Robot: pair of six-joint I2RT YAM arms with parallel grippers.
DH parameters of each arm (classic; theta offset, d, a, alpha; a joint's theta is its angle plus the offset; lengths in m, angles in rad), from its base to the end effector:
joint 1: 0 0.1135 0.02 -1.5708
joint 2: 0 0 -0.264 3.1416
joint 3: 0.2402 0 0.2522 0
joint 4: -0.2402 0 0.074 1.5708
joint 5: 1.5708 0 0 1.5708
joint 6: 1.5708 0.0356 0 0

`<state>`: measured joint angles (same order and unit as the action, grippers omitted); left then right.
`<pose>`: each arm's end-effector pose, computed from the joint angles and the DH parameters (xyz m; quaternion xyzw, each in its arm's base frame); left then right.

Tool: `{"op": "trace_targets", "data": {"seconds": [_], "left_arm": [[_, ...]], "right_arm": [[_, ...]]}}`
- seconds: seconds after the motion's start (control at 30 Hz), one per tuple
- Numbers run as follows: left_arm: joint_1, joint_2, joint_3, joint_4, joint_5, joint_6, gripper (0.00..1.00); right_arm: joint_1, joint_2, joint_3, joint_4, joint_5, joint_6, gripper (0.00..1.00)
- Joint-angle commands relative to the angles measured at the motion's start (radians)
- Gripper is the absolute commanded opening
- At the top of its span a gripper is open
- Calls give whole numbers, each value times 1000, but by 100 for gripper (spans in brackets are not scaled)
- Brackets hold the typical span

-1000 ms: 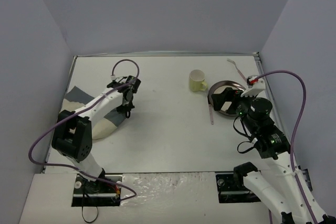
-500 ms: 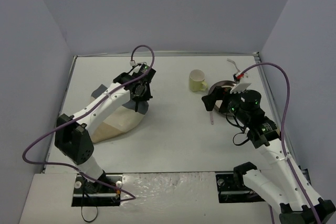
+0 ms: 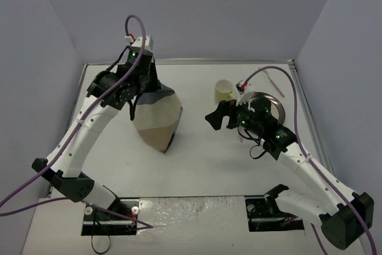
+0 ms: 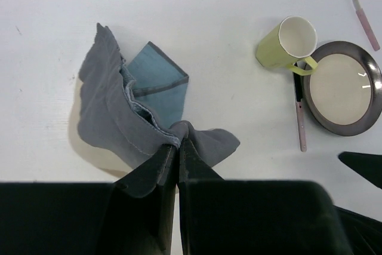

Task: Set the dinner table for one person

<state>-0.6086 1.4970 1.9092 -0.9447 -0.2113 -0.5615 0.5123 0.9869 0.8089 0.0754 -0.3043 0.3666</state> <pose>0.2460 -0.1624 0.4747 -0.0320 0.8644 -0.1961 0.4619 0.1984 0.1238 0.3384 -0.1547 0.7245 0.3836 0.5514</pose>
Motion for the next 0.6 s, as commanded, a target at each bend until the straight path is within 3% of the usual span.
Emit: {"op": "trace_targets", "data": {"seconds": [0.0, 0.2, 0.4, 0.57], "left_arm": [[-2, -110, 22, -39, -42, 63, 0], [1, -256, -154, -9, -95, 45, 0], [1, -541, -535, -29, -93, -87, 0], [3, -762, -839, -168, -102, -314, 0]], "right_arm": [[85, 94, 14, 176, 31, -16, 97], [150, 216, 31, 219, 64, -33, 90], [172, 241, 8, 211, 111, -59, 87], [175, 208, -22, 192, 206, -80, 88]]}}
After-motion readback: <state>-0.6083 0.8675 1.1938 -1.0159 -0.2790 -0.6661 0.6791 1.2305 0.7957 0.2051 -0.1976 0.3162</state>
